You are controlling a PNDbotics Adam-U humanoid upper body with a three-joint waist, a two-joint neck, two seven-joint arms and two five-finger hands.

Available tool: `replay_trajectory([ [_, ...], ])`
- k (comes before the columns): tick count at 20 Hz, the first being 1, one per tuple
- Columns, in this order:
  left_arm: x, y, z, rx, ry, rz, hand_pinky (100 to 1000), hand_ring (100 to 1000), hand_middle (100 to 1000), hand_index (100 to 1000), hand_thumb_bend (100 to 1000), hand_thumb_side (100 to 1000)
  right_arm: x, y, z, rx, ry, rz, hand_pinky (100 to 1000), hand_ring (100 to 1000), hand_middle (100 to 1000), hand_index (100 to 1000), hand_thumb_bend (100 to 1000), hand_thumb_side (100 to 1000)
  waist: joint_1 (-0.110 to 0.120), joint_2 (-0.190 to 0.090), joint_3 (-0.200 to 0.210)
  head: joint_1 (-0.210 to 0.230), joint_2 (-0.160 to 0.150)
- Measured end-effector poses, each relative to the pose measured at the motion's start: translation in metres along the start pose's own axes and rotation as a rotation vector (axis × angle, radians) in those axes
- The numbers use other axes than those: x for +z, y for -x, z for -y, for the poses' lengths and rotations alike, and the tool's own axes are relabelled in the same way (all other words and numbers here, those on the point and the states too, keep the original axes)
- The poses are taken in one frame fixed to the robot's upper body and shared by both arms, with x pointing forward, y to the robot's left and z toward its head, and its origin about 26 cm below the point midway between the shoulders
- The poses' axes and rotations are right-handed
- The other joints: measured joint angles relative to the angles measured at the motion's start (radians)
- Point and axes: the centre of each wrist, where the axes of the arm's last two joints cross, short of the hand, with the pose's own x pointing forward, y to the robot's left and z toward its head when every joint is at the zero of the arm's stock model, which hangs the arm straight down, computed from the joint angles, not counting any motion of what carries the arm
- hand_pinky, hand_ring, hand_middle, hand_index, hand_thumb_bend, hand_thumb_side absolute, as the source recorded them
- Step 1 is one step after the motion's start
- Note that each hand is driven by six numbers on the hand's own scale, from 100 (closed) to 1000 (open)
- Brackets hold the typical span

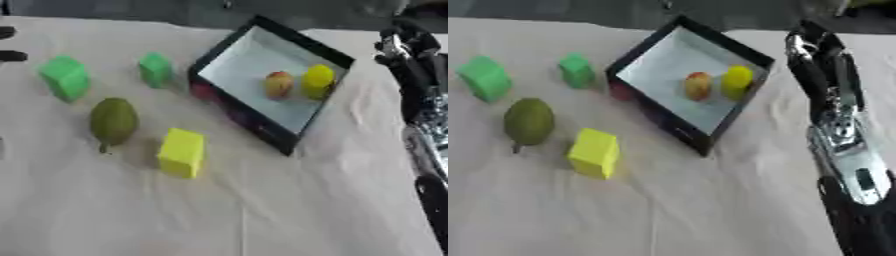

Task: Pick up objects on the table and place them in the box.

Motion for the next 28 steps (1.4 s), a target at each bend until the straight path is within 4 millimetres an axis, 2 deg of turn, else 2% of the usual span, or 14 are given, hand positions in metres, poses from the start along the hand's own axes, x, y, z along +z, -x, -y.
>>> replay_trajectory([
  [7,0.000,0.000,0.000,0.000,0.000,0.000,507,670,659,743,320,759,0.000,0.000,0.000,0.000,-0.001,0.000,796,782,735,838,100,467,0.000,0.000,0.000,-0.018,0.034],
  [15,0.001,0.000,0.001,0.001,0.007,0.000,510,672,655,744,325,751,0.000,0.000,0.000,0.000,-0.002,0.001,796,782,735,838,100,469,0.000,0.001,-0.014,-0.017,0.042],
  [19,-0.001,-0.006,0.003,0.003,0.022,0.026,511,674,655,748,311,735,0.000,0.000,0.000,0.000,-0.002,0.001,796,782,735,838,100,469,0.001,0.002,-0.021,-0.015,0.042],
  [23,-0.012,-0.028,-0.004,-0.092,0.078,0.111,516,680,663,760,287,704,0.000,0.000,0.000,0.000,-0.002,0.001,797,782,735,838,100,471,0.007,0.002,-0.024,-0.015,0.042],
  [28,-0.041,-0.062,-0.026,-0.392,0.195,0.187,547,701,685,789,293,671,0.000,0.000,0.000,0.000,-0.002,0.001,797,782,735,837,100,472,0.017,0.002,-0.028,-0.015,0.042],
])
